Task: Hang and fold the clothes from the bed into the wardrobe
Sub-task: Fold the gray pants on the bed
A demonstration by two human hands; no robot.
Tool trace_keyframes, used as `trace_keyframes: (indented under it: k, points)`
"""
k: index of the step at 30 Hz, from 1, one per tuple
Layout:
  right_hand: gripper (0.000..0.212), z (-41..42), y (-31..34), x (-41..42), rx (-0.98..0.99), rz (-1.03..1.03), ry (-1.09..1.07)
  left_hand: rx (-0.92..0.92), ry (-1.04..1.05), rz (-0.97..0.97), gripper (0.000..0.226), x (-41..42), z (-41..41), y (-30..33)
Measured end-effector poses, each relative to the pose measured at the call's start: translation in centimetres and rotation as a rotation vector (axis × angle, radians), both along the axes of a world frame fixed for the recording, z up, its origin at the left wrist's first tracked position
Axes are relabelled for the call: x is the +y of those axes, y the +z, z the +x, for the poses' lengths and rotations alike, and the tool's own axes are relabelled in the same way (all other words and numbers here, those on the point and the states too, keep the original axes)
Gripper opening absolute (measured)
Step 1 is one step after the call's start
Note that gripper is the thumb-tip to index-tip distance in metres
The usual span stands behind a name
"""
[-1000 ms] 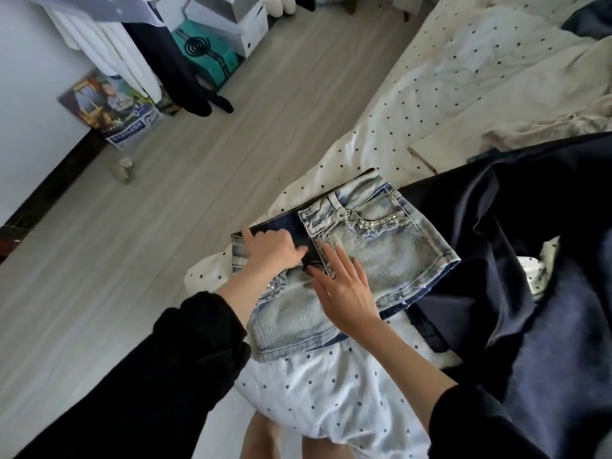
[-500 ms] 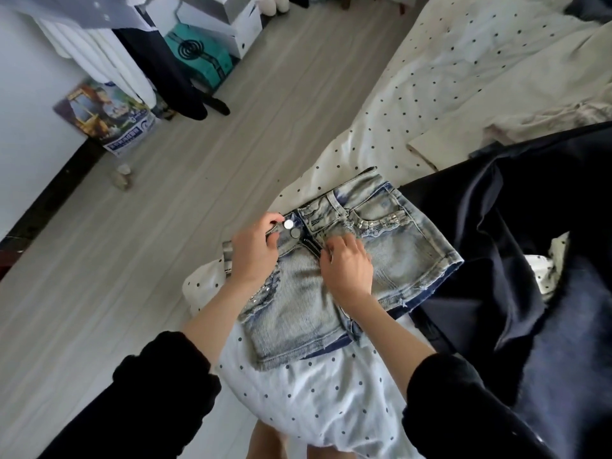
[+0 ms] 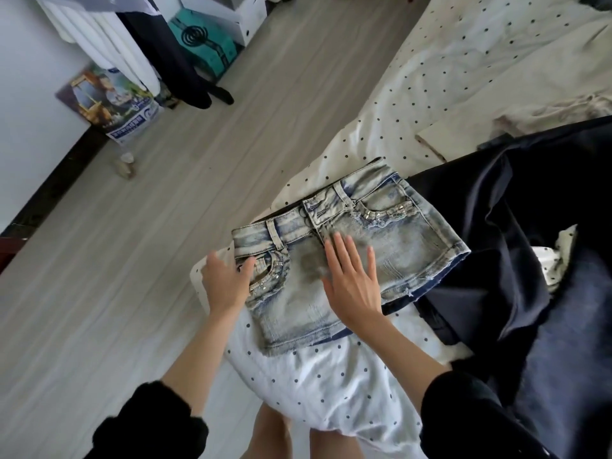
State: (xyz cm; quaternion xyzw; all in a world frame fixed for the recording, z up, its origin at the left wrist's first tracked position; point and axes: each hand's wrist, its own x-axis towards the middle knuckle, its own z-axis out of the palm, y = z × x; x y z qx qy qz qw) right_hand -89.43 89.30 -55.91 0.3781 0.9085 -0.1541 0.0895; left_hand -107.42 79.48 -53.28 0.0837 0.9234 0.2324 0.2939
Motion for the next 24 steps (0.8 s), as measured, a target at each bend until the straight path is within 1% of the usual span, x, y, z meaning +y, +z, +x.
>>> trace_keyframes:
  k: [2, 5, 7, 8, 9, 10, 12, 13, 15, 17, 18, 19, 21, 22, 24]
  points:
    - [0.068, 0.2, -0.1, -0.4, -0.064, -0.002, 0.059, -0.145, 0.086, 0.022, 0.032, -1.0, 0.7, 0.7]
    - [0.069, -0.1, 0.0, 0.4, -0.245, -0.107, 0.129, -0.243, 0.113, 0.015, 0.032, -0.9, 1.0, 1.4]
    - [0.064, -0.3, 0.3, 1.3, -0.26, -0.196, 0.133, -0.317, 0.156, 0.048, 0.016, -0.4, 1.0, 2.4]
    - [0.06, -0.3, 0.7, 1.5, -0.224, -0.266, 0.128, -0.353, 0.178, 0.079, 0.018, 0.0, 1.2, 3.3]
    - [0.054, -0.3, 1.6, 1.9, -0.164, -0.348, 0.102, -0.393, 0.2, 0.11, 0.027, 0.5, 1.4, 4.3]
    - [0.048, -0.2, 2.7, 2.3, -0.079, -0.457, 0.025, -0.425, 0.199, 0.146, 0.028, 1.2, 1.8, 5.3]
    - [0.04, 0.4, 4.8, 3.3, 0.162, -0.717, -0.284, -0.493, 0.192, 0.227, 0.015, 3.0, 2.7, 7.3]
    - [0.037, 1.2, 6.2, 4.1, 0.289, -0.804, -0.456, -0.535, 0.199, 0.276, 0.011, 4.4, 3.6, 8.4]
    - [0.03, 3.0, 8.1, 5.4, 0.504, -0.892, -0.723, -0.6, 0.205, 0.341, 0.005, 7.4, 5.2, 9.5]
    - [0.027, 5.7, 9.7, 7.2, 0.697, -0.896, -0.911, -0.639, 0.151, 0.4, 0.007, 11.7, 7.4, 10.0]
    - [0.028, 6.6, 10.0, 7.9, 0.746, -0.865, -0.954, -0.646, 0.134, 0.421, 0.007, 13.6, 8.4, 10.2]
    - [0.029, 7.4, 10.3, 8.5, 0.758, -0.802, -0.948, -0.639, 0.112, 0.433, 0.007, 15.3, 9.3, 10.1]
    - [0.026, 8.9, 10.1, 9.6, 0.693, -0.627, -0.852, -0.615, 0.066, 0.437, 0.011, 18.4, 11.1, 8.4]
    - [0.024, 9.6, 9.8, 10.1, 0.627, -0.525, -0.787, -0.596, 0.038, 0.434, 0.013, 19.5, 11.9, 7.3]
    - [0.026, 9.9, 9.0, 10.1, 0.506, -0.298, -0.655, -0.517, -0.108, 0.399, 0.011, 20.3, 12.5, 5.4]
